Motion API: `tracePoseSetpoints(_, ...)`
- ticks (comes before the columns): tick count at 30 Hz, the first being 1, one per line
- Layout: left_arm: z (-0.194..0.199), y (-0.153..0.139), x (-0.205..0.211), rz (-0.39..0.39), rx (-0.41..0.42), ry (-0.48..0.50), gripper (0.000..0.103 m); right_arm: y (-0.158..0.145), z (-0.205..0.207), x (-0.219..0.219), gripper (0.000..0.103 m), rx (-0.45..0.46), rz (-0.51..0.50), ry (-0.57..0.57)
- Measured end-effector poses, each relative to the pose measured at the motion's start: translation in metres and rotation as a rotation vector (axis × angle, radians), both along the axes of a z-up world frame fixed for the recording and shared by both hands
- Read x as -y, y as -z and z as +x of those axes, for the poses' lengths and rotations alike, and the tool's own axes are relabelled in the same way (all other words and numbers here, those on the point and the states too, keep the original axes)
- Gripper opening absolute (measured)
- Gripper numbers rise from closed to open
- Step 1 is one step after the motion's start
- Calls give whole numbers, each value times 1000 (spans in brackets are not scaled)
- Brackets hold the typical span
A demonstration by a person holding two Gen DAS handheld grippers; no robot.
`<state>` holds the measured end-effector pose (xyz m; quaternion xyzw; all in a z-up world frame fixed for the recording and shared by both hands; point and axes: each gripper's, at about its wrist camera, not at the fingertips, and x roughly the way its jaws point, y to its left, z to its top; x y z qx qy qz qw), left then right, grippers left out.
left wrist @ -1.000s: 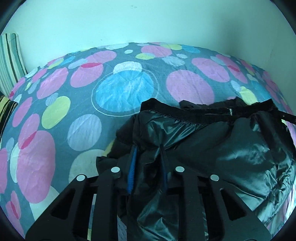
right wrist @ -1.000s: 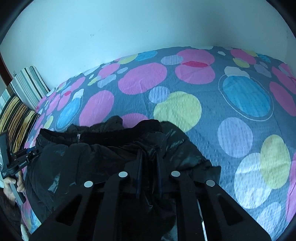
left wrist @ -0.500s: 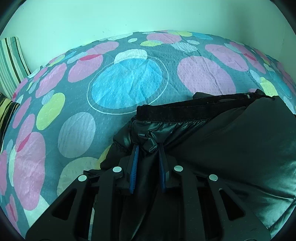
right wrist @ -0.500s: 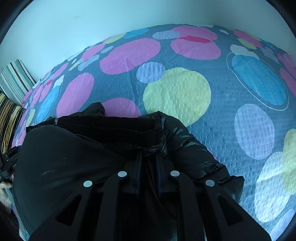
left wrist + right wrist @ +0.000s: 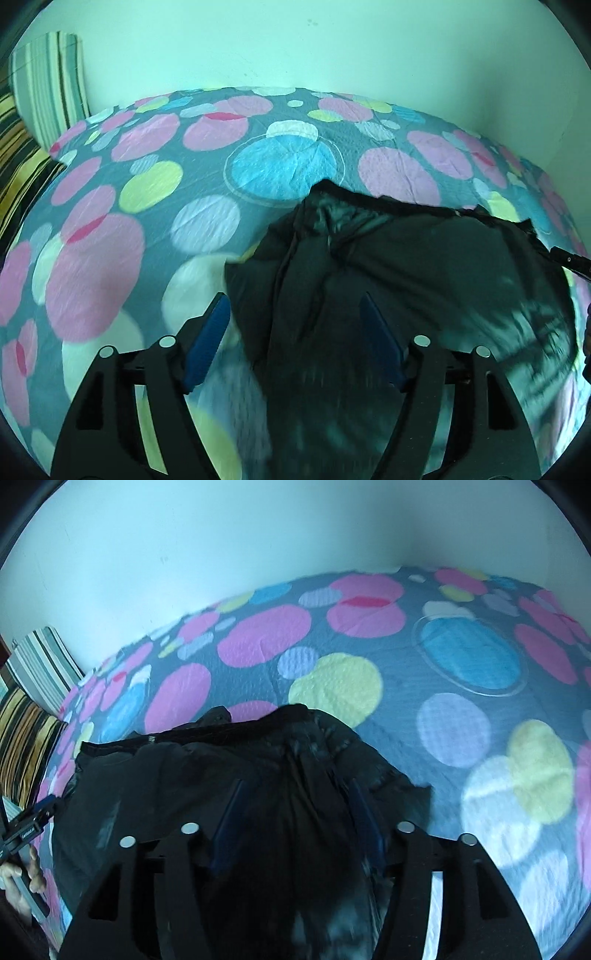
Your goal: Fold large clothes
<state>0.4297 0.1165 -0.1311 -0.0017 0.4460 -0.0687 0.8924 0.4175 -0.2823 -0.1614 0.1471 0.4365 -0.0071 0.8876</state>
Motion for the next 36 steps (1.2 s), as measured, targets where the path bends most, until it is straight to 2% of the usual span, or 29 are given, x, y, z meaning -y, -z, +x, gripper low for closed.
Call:
tracePoseSetpoints(4, -50, 2, -12, -60, -23, -34, 83, -1, -56, 7, 61, 3, 30, 44)
tracePoseSetpoints(7, -75, 7, -15, -73, -27, -54, 86, 7, -91, 12, 61, 0, 80, 70)
tracePoseSetpoints(10, -84, 12, -15, -93, -36, -41, 88, 18, -109, 14, 62, -18, 153, 80)
tracePoseSetpoints(17, -68, 31, -16, -214, -106, -17, 94, 42, -99, 15, 75, -59, 248, 95)
tracePoseSetpoints(19, -61, 41, -17, -264, -153, -18, 96, 48, -94, 14, 77, -69, 261, 94)
tracePoseSetpoints(21, -55, 54, -24, -350, -214, -35, 97, 55, -92, 13, 77, -78, 281, 89)
tracePoseSetpoints(23, -52, 63, -27, -396, -234, -45, 97, 63, -90, 12, 77, -87, 307, 84)
tracePoseSetpoints(24, -54, 62, -25, -384, -218, -35, 96, 65, -90, 12, 73, -85, 314, 80)
tracePoseSetpoints(25, -55, 61, -23, -373, -207, -25, 90, 66, -91, 12, 70, -80, 322, 77)
tracePoseSetpoints(27, -58, 59, -19, -399, -192, 21, 71, 67, -92, 11, 62, -73, 329, 75)
tracePoseSetpoints(28, -59, 57, -18, -401, -187, 21, 66, 67, -93, 10, 56, -69, 330, 73)
tracePoseSetpoints(30, -62, 52, -13, -383, -170, 43, 58, 64, -95, 10, 47, -62, 327, 69)
tracePoseSetpoints(36, -76, 32, 1, -295, -109, 71, 38, 53, -104, 5, 32, -30, 307, 74)
